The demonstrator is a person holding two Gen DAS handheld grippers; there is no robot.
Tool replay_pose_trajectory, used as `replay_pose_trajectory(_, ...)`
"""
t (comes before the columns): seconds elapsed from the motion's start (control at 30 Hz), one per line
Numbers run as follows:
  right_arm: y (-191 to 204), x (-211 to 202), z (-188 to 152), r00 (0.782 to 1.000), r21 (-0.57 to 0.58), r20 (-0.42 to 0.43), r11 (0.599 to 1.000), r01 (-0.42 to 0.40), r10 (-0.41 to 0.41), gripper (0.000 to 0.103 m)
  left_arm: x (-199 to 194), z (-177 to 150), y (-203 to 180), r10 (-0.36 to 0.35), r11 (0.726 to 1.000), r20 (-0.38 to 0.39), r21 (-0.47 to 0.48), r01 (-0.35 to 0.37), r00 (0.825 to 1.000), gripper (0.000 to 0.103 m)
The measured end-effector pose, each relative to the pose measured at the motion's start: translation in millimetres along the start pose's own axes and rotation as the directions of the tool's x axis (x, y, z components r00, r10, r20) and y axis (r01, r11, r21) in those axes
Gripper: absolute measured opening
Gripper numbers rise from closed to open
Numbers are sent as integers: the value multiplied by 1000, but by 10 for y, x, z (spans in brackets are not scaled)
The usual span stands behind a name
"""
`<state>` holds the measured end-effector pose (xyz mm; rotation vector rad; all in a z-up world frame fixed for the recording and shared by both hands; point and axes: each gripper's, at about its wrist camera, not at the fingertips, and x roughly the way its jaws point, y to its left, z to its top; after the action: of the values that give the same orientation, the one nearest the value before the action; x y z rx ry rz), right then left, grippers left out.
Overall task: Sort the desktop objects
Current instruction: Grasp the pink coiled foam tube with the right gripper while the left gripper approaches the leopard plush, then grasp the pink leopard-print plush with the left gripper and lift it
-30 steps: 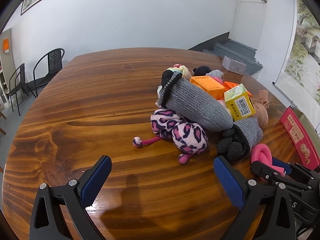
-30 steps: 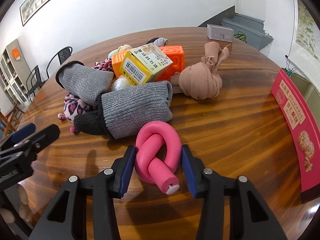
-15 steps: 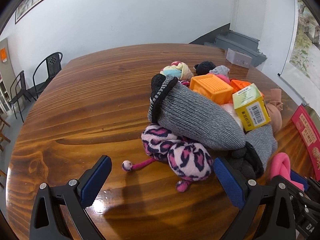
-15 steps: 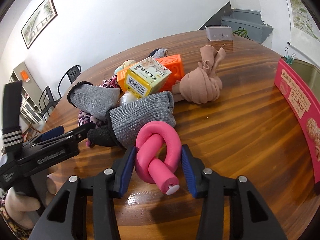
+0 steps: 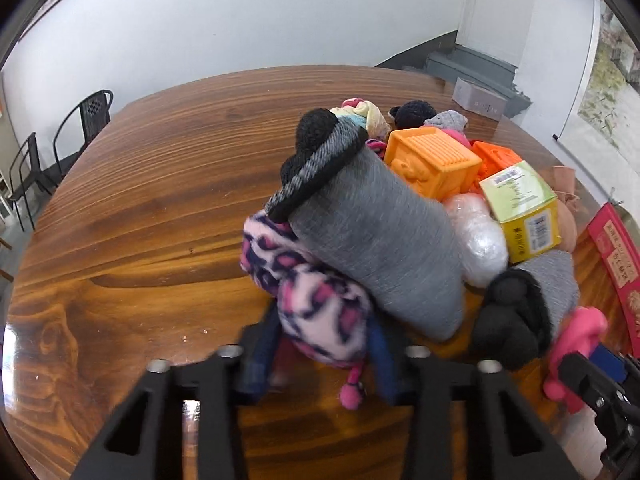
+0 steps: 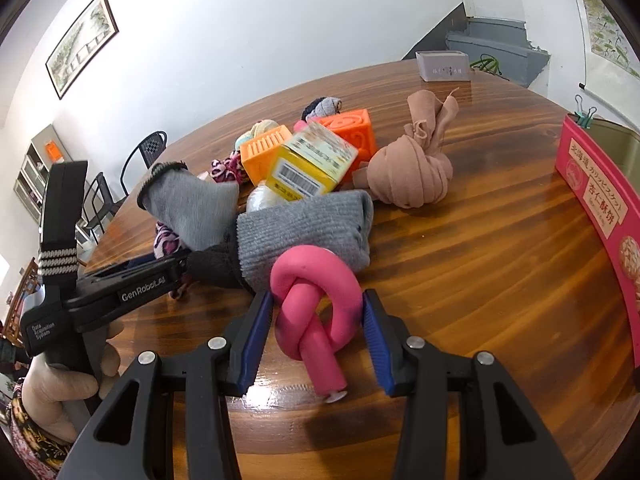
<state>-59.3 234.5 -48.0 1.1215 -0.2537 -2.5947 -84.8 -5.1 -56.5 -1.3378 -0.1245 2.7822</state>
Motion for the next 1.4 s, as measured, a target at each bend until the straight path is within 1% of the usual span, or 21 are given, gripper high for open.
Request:
replay_pose_trajectory(0.13,11,-27,0,1000,-3,15,1000,-7,7,50,-167,-70,26,7,1000,32,-1,-7,999,38)
replay_pose_trajectory(0.27,4,-55,3,999,2,30,1000,-16,16,50,-452,-154,30,19,1000,117,12,-21,993,38)
replay_pose_trajectory(0.4,3,-79,-2,999,9,42,1000,-22,21,50,-620,-253,87,7,1000,159,4,-7,987,37)
replay_pose_trajectory(0.43,3,-84,-3,999,10,45,1000,-23,22,50,-662,-278,101,3,1000,169,2,-4,986,33)
replay_pose_trajectory(0.47,1,-85,-1,999,12,46,1000,-23,23,50,-694,-299,118,-2,1000,175,-1,3,985,19)
replay_pose_trajectory(0.5,-2,-85,1,999,15,47,1000,-24,23,50,-704,-317,147,-15,1000,171,-9,17,985,15)
replay_pose_trajectory(0.53,-6,-84,2,999,18,48,1000,-25,24,50,-717,-340,183,-27,999,168,-18,30,985,15)
replay_pose_trajectory(0.73,-19,-74,5,999,29,43,999,-18,17,50,-735,-425,295,-37,999,160,-22,41,986,15)
replay_pose_trajectory(0.83,-17,-73,5,999,29,43,1000,-13,12,50,-668,-396,327,-61,996,145,-59,70,988,16)
replay_pose_trajectory(0.9,-16,-72,5,999,28,42,1000,-9,8,50,-629,-392,299,-73,993,141,-77,84,987,37)
replay_pose_trajectory(0.93,-15,-72,5,999,28,42,1000,-7,6,50,-622,-391,286,-72,993,147,-86,85,987,69)
replay_pose_trajectory(0.97,-15,-72,5,999,28,41,1000,-6,4,50,-642,-396,274,-55,993,168,-93,72,984,86)
replay_pose_trajectory(1.03,-14,-72,4,999,28,41,1000,-2,1,50,-698,-403,230,-39,994,211,-88,59,977,86)
replay_pose_trajectory(1.13,-13,-76,0,999,26,41,1000,-5,4,50,-694,-360,152,-18,997,219,-63,33,975,86)
replay_pose_trajectory(1.2,1,-82,-3,999,18,41,1000,-9,9,50,-633,-330,111,-3,999,197,-49,13,980,86)
replay_pose_trajectory(1.27,9,-89,-6,999,13,43,1000,-14,13,50,-526,-318,59,3,1000,157,-30,2,988,86)
replay_pose_trajectory(1.4,9,-87,-5,999,13,43,1000,-16,15,50,-314,-294,-14,4,1000,92,-11,-3,996,86)
